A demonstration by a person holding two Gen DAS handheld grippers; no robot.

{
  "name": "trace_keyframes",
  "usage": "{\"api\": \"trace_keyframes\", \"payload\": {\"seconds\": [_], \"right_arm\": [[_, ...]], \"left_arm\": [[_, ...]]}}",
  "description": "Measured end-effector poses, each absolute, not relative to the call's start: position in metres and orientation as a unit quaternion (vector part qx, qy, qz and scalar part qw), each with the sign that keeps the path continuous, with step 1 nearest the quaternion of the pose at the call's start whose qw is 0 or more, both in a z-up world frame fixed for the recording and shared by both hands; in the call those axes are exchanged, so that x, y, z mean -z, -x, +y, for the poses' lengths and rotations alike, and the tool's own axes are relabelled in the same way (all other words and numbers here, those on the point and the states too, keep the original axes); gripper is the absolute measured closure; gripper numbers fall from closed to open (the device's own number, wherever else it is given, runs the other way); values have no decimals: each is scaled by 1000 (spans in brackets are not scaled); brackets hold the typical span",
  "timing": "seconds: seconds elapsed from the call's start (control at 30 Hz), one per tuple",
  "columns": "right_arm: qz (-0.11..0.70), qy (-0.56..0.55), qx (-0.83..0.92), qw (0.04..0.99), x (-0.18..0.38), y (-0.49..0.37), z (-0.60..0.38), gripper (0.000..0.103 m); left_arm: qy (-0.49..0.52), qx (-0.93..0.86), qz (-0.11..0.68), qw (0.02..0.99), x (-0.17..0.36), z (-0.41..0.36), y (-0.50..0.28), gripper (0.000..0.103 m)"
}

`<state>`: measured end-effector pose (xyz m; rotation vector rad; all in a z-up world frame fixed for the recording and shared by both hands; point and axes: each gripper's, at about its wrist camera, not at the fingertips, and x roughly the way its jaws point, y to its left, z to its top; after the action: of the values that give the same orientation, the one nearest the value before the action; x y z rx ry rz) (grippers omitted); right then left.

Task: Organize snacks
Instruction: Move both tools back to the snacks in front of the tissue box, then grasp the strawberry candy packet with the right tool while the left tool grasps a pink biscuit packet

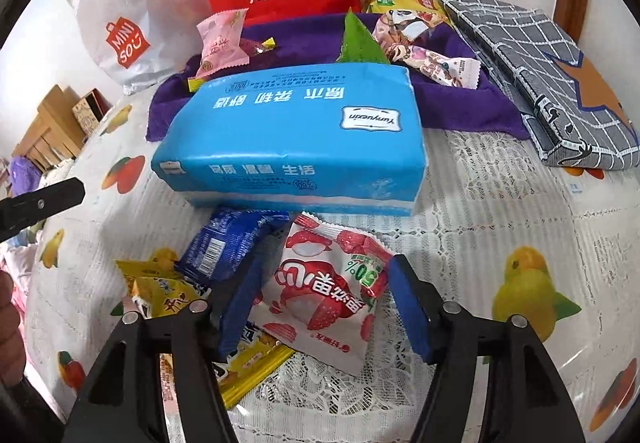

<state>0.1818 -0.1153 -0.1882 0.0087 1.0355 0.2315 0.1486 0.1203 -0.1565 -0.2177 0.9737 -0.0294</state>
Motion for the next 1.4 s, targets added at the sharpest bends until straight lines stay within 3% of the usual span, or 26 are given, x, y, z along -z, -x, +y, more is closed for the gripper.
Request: {"api": "trace_keyframes", "payload": {"seconds": [0.13, 0.23, 0.33, 0.83, 1.13, 1.2, 1.33, 1.4], "right_arm": [[499, 9, -114, 859, 193, -184, -114, 33], [497, 35, -113, 859, 193, -183, -115, 42], [495, 36, -108, 861, 193, -181, -126, 44], [443, 47, -99, 890, 198, -164, -171, 47], [441, 47, -100, 891, 199, -163, -170, 47], [441, 47, -99, 891, 199, -162, -171, 47], [441, 45, -101, 891, 198, -163, -172, 47], [441, 45, -101, 891, 198, -163, -172, 46]], "left_arm": [[102, 35, 474, 874, 160, 109, -147, 29], [97, 51, 479, 871, 162, 100, -144, 29], [98, 62, 490, 864, 167, 92, -139, 29], [130, 82, 522, 839, 199, 60, -97, 29], [20, 14, 498, 867, 207, 12, -99, 30], [-15, 1, 490, 872, 208, 5, -100, 33], [-18, 0, 474, 880, 204, 12, -102, 56], [-14, -6, 470, 882, 203, 22, -105, 62]]}}
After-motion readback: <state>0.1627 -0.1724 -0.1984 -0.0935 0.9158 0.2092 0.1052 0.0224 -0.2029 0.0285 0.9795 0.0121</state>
